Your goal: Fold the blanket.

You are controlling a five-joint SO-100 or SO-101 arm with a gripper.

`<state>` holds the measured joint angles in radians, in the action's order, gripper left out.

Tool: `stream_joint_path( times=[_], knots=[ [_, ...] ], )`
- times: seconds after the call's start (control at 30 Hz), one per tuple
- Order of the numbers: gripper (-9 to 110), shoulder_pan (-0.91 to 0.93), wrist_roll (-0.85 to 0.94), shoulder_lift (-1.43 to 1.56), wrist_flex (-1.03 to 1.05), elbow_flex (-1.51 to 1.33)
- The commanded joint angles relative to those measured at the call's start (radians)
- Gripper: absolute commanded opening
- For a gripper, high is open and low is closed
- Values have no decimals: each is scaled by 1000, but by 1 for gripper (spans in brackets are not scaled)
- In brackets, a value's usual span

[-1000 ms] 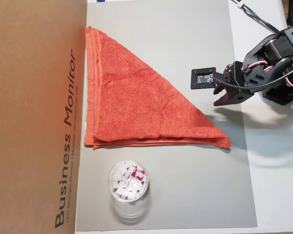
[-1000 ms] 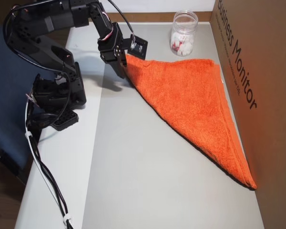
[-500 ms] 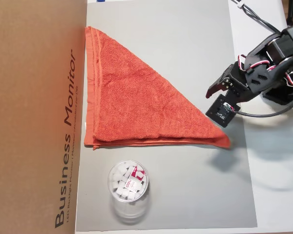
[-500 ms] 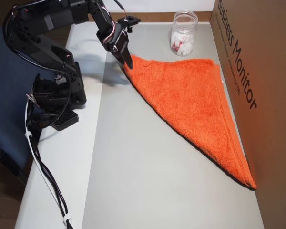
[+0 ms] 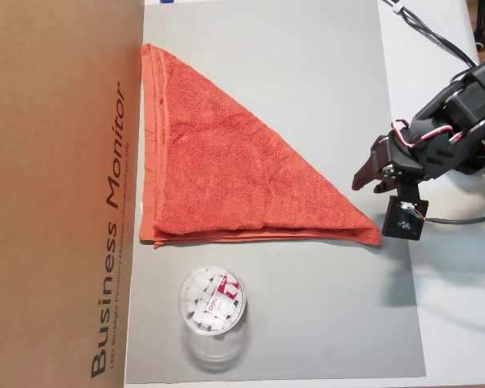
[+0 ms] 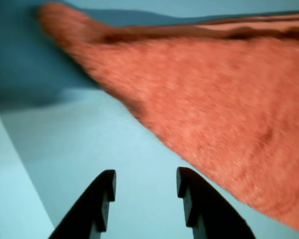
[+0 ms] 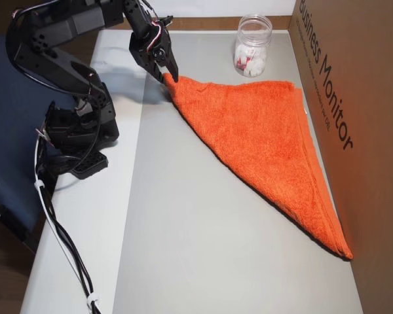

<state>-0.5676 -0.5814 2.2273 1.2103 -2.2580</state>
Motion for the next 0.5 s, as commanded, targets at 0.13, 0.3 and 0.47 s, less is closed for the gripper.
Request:
stream_joint_path(
  times=[0.13, 0.3, 0.47],
  knots=[
    [13, -61, 0, -120, -14, 89],
    [16, -74, 9, -183, -77, 98],
    [16, -75, 11, -252, -135, 98]
  ],
)
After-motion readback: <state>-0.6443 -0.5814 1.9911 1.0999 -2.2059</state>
